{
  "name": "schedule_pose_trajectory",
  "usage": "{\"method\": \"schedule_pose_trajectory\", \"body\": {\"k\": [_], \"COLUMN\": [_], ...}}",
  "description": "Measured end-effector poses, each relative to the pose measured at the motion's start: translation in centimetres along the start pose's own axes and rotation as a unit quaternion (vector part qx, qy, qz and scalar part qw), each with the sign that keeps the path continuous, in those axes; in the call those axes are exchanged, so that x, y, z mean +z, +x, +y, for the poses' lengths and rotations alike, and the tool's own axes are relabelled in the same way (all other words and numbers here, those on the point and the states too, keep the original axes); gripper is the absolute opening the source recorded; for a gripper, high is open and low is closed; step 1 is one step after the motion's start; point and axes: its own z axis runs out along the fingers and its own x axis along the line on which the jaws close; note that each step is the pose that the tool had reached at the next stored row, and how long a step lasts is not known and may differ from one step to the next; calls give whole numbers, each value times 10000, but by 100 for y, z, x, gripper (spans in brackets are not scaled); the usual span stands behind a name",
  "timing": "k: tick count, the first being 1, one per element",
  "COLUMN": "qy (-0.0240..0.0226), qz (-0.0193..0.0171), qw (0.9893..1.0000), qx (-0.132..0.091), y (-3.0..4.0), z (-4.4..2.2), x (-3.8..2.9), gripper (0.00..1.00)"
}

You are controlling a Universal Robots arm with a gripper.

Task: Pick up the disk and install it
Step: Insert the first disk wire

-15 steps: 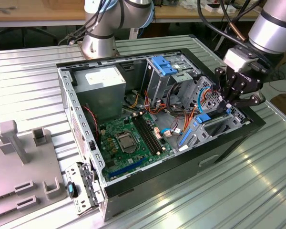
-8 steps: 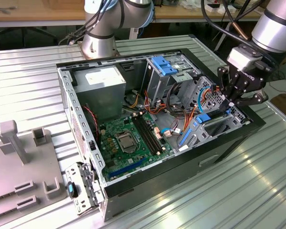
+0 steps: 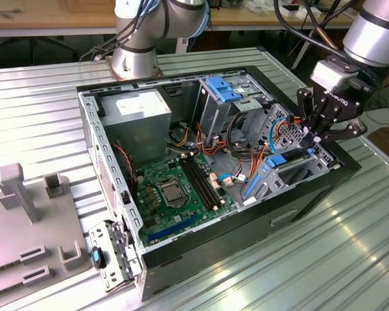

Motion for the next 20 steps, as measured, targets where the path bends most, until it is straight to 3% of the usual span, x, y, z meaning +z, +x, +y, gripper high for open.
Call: {"method": "schedule_pose_trajectory", "body": {"k": [10, 15, 20], "qy": [8, 0, -1], "qz": [17, 133, 194], "qw": [9999, 9997, 9994], "qx": [-136, -200, -271], "y": [-41, -143, -211], "z": [-143, -161, -170], "x": [-7, -31, -117], "gripper": [11, 11, 11]}}
